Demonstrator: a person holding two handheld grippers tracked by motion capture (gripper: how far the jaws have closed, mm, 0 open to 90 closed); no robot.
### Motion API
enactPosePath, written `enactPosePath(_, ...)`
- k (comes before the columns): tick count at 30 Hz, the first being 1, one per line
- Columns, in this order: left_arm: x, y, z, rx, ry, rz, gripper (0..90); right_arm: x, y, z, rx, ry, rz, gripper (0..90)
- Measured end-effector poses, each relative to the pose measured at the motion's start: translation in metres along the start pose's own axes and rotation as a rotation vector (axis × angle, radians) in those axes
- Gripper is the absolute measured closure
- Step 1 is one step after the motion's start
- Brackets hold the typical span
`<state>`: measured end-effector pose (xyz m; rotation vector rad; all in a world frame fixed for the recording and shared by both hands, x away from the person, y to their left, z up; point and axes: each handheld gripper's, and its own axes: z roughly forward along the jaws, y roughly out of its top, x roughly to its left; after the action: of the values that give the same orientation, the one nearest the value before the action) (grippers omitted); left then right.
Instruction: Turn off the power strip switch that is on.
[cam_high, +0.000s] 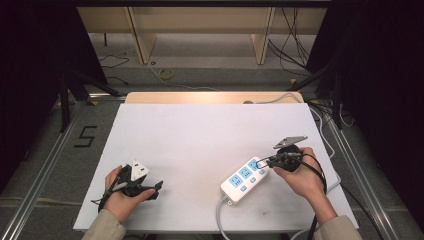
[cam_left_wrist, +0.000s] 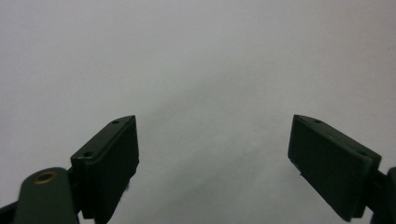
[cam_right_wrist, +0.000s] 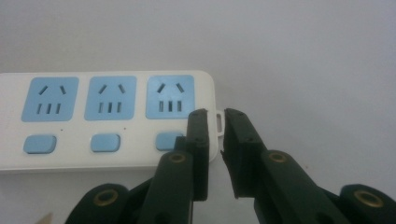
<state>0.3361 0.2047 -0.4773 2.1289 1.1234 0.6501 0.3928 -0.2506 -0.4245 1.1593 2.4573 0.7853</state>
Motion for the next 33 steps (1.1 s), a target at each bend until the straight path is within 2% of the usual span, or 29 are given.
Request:
enactPosePath(11,0.001,0.0,0.0,0.001,0.001,-0.001,16.0,-0.009,-0.013,-0.002,-0.026,-0.017,0.044,72.1)
enactPosePath(16,0.001,0.0,0.0,-0.001,0.003,-0.001,16.0,-0.012,-0.02,-0.003,-0.045,-0.018,0.07,65.5)
enactPosePath(25,0.001,-0.001,-0.001,-0.004,0.009,-0.008,16.0,-0.014,-0.029,-0.006,-0.095,-0.004,0.077,57.3)
enactPosePath(33,0.002,-0.001,-0.001,-0.003,0.009,-0.008,15.9,-0.013,-0.035,-0.007,-0.125,-0.017,0.071,53.4)
